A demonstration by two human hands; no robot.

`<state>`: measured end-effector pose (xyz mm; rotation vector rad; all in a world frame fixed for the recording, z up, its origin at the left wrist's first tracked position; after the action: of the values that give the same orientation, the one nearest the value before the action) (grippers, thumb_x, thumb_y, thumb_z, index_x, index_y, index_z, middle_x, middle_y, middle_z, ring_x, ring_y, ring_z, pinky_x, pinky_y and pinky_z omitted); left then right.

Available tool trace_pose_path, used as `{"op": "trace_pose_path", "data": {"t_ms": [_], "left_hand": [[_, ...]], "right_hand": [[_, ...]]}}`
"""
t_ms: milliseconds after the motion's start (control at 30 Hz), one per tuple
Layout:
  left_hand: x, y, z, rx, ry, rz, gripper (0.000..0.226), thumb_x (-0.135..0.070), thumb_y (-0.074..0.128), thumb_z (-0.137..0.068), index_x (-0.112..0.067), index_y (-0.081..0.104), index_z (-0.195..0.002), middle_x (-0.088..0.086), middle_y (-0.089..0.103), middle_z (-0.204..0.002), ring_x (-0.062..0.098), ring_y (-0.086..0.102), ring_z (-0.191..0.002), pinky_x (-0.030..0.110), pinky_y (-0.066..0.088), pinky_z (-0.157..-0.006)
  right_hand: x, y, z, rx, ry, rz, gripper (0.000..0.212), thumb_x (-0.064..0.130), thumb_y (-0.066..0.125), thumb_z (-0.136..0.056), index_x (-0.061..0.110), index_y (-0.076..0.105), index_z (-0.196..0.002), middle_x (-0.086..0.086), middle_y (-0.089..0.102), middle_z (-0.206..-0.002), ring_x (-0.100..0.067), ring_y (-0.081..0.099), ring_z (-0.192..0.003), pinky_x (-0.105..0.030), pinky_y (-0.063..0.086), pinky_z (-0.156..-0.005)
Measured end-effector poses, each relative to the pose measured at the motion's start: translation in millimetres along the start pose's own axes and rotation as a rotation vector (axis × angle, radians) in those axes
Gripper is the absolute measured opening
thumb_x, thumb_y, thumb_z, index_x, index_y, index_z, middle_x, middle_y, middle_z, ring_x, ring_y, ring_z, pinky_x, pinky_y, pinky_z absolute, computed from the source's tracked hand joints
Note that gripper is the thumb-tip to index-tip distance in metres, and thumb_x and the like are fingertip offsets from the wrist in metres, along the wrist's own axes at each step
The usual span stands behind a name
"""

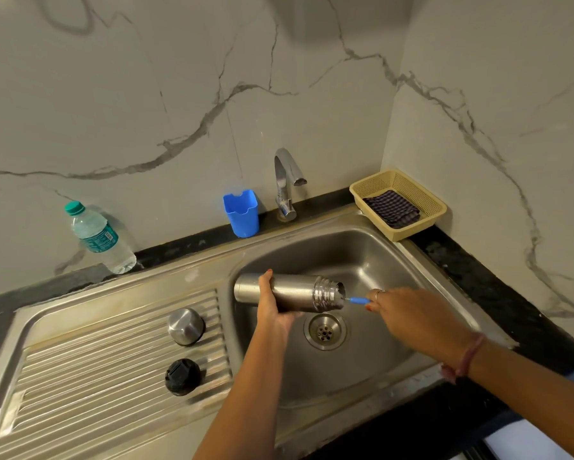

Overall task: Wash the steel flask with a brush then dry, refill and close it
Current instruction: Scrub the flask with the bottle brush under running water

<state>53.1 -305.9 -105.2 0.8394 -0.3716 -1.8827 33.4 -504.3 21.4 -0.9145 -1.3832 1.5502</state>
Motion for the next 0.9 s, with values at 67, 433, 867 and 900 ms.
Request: {"op": "trace_pose_path", "data": {"t_ms": [67, 433, 867, 900], "left_hand": [[4.0, 4.1, 2.6, 0.002, 0.001, -0.023, 0.056, -0.02, 0.08, -0.079, -0.01, 0.046, -0.122, 0.021, 0.063, -0.113, 0.04, 0.062, -0.104, 0.063, 0.045, -0.102], [-10.9, 4.0, -3.9, 0.028, 0.039, -0.012, 0.052, -0.019, 0.075, -0.082, -0.009, 0.048, -0.125, 0.021, 0.064, -0.112, 0.039, 0.062, -0.104, 0.062, 0.043, -0.105], [-5.6, 4.8, -0.8, 0.021, 0.067, -0.001, 0.075, -0.022, 0.078, -0.067, -0.008, 0.049, -0.134, 0.021, 0.063, -0.124, 0.04, 0.062, -0.114, 0.059, 0.047, -0.101], [-3.6, 6.7, 1.3, 0.027, 0.051, -0.014, 0.068, -0.024, 0.08, -0.069, -0.009, 0.052, -0.129, 0.021, 0.063, -0.122, 0.04, 0.062, -0.114, 0.06, 0.046, -0.101]], "right_hand": [[0.4, 6.5, -1.8, 0.097, 0.069, -0.18, 0.031, 0.04, 0.032, -0.102, 0.024, 0.058, -0.106, 0.007, 0.05, -0.067, -0.007, 0.047, -0.056, -0.023, 0.041, -0.053], [0.6, -12.5, 14.4, 0.128, 0.046, -0.014, 0.03, 0.034, 0.029, -0.104, 0.019, 0.055, -0.108, 0.007, 0.049, -0.072, -0.016, 0.053, -0.069, -0.03, 0.043, -0.064], [-7.6, 17.5, 1.6, 0.35, 0.202, -0.559, 0.04, 0.036, 0.034, -0.102, 0.028, 0.063, -0.074, 0.003, 0.065, -0.096, -0.015, 0.061, -0.092, -0.03, 0.043, -0.085], [-10.9, 15.7, 3.4, 0.362, 0.212, -0.549, 0.039, 0.036, 0.034, -0.102, 0.028, 0.063, -0.078, 0.003, 0.065, -0.097, -0.015, 0.061, -0.092, -0.03, 0.043, -0.084]]}}
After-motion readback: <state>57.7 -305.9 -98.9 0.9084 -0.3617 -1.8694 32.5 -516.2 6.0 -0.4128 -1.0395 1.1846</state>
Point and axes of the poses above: each hand's wrist, its own z-axis away from the middle knuckle, its own y-axis out of the palm, x = y × z, the point moved 9 cm from there along -z, towards the middle knuckle
